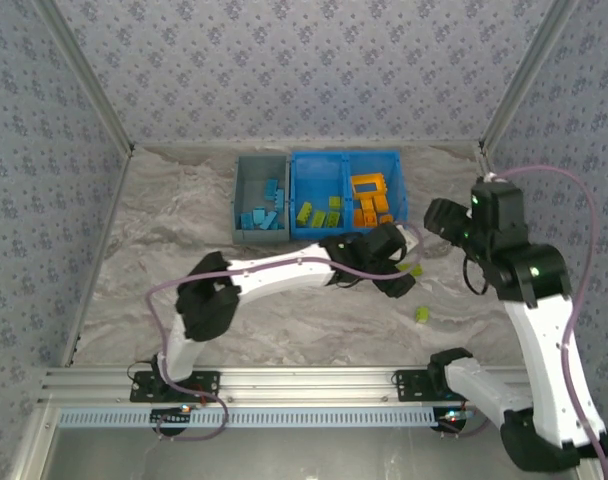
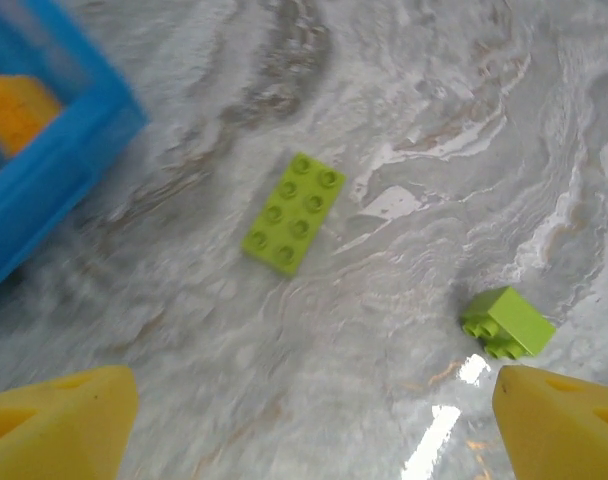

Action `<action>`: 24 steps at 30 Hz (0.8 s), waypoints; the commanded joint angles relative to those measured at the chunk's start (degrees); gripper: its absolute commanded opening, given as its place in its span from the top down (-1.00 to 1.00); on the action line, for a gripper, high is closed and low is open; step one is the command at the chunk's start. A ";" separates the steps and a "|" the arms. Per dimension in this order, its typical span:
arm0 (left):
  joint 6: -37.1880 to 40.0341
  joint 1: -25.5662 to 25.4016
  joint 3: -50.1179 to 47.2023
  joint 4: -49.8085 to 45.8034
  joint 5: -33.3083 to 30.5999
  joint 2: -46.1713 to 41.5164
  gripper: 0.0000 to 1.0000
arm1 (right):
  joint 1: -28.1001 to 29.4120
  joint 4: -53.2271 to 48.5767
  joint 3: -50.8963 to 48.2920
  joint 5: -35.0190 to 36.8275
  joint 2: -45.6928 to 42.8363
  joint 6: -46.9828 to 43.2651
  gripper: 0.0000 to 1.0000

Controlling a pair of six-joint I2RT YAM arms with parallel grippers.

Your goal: Sort the legos into containers by color

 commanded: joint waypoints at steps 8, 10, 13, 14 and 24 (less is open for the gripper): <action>15.39 2.44 23.66 -8.71 6.75 20.18 -0.86 | -0.49 -6.10 -4.23 -8.03 -13.29 5.53 -0.64; 15.55 2.89 25.42 -9.33 6.67 22.16 -0.88 | -0.54 -7.54 -3.82 -8.36 -14.53 6.03 -0.64; 16.20 3.00 27.19 -9.44 7.03 24.18 -0.90 | -0.47 -8.91 -3.31 -9.25 -15.10 6.13 -0.64; 16.22 2.99 28.13 -9.78 7.26 24.94 -0.90 | -0.49 -9.08 -3.36 -9.51 -15.01 6.04 -0.63; 17.35 2.03 38.02 -14.06 3.77 32.64 -0.51 | -0.49 -7.09 -7.16 -12.32 -15.73 6.19 -0.58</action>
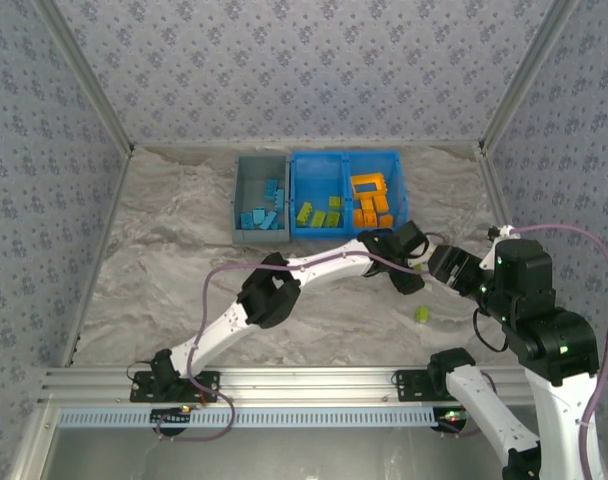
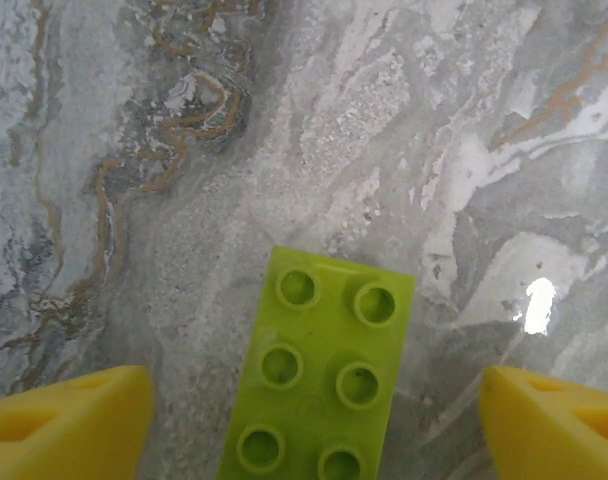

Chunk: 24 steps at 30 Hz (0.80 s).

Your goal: Sort the legos into containers by color

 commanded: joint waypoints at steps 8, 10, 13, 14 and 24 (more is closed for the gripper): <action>3.63 -2.26 2.09 -3.37 -5.07 1.50 0.29 | -0.32 -0.08 0.02 -1.70 -0.78 0.59 -0.57; 3.10 -2.59 0.50 -2.68 -6.04 -0.39 0.35 | -0.30 0.16 0.18 -1.88 -0.76 0.59 -0.57; 0.47 -2.55 -5.51 0.76 -6.83 -6.21 0.37 | -0.35 0.07 0.64 -2.18 -0.78 0.59 -0.56; -0.81 -2.47 -8.13 2.30 -6.81 -8.93 0.38 | -0.32 0.02 0.87 -2.28 -0.78 0.59 -0.57; -14.43 2.11 -33.35 8.42 -4.33 -37.00 0.39 | -0.19 8.31 -1.88 -12.05 -0.69 -4.66 -0.56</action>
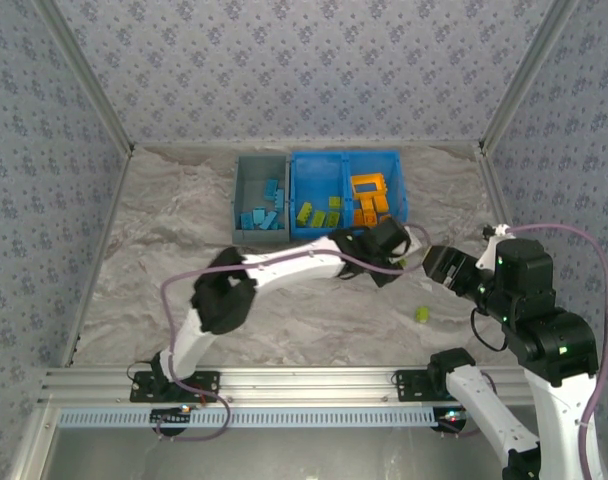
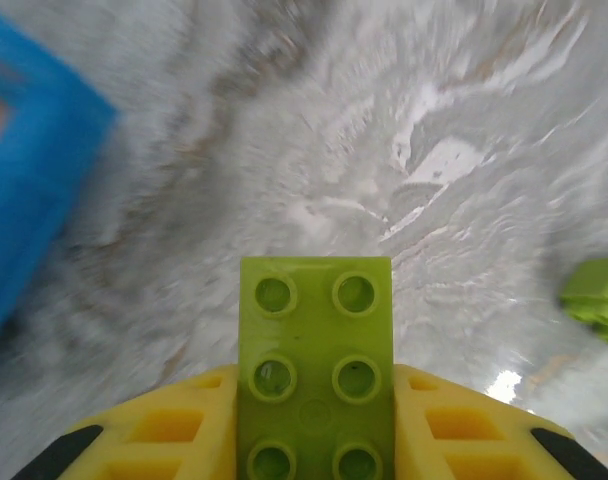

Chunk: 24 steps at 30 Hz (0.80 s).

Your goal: Sort the legos into containers by color

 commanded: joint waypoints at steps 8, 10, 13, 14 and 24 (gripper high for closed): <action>-12.09 15.34 -8.01 -3.88 -0.37 -16.61 0.34 | 7.65 19.08 -7.86 -7.19 3.63 -5.03 -0.52; -13.84 18.99 -7.06 -4.79 -0.47 -15.58 0.34 | 13.21 22.41 -9.60 -2.40 5.66 -3.84 -0.51; -15.84 23.62 -4.07 -3.97 0.34 -11.56 0.34 | 24.46 26.06 -10.39 9.07 9.19 -3.27 -0.51; -16.40 24.69 -2.25 -3.99 0.30 -9.42 0.34 | 27.69 26.61 -10.03 12.38 10.81 -3.12 -0.51; -20.18 26.81 26.79 -12.12 -5.42 14.77 0.32 | 36.91 28.44 -11.39 21.82 15.21 1.48 -0.51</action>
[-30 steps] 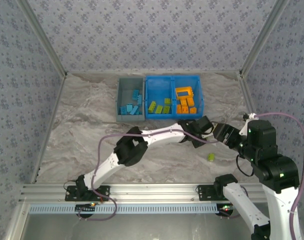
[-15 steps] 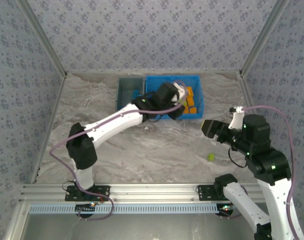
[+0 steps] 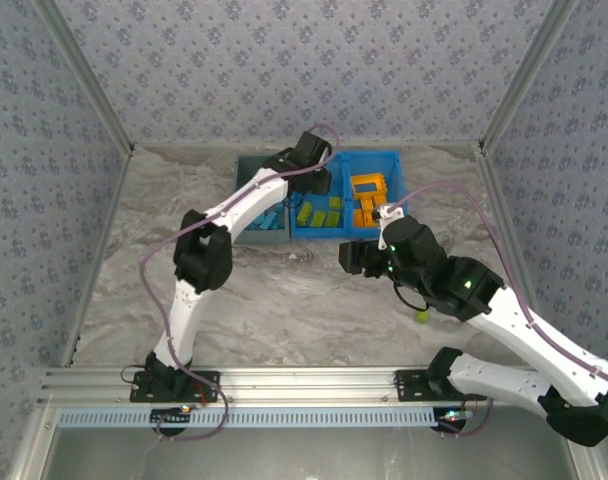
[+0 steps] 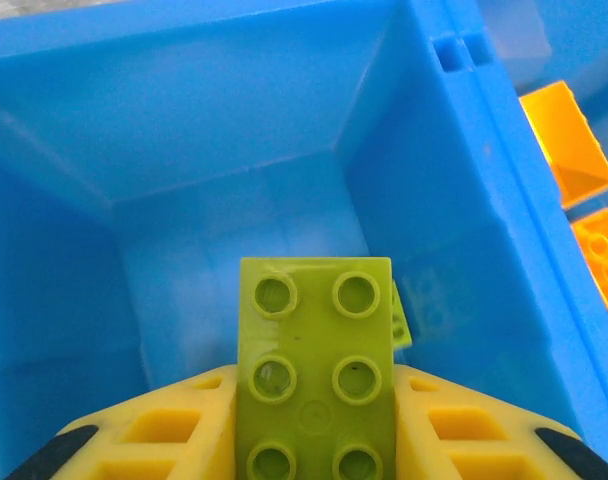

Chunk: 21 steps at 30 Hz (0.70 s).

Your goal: Sort the legos into containers by color

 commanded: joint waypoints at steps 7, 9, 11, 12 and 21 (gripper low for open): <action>-5.27 -0.33 12.89 -7.40 -3.57 10.63 0.29 | 0.71 -0.69 -3.26 5.95 -4.43 4.70 -0.52; -5.99 -0.37 12.88 -7.49 -3.19 11.47 0.24 | 0.67 -1.59 -3.63 6.38 -5.01 5.08 -0.52; -6.52 -0.38 12.92 -7.60 -2.24 12.09 0.11 | 0.63 -2.41 -3.97 6.62 -5.24 5.64 -0.53; -6.73 -0.31 12.79 -7.76 -1.62 12.27 0.05 | 0.63 -3.00 -4.15 6.68 -5.35 6.13 -0.53; -7.59 -0.83 11.03 -7.82 -0.52 7.57 -0.21 | 0.54 -13.07 -3.85 11.01 -6.91 15.27 -0.53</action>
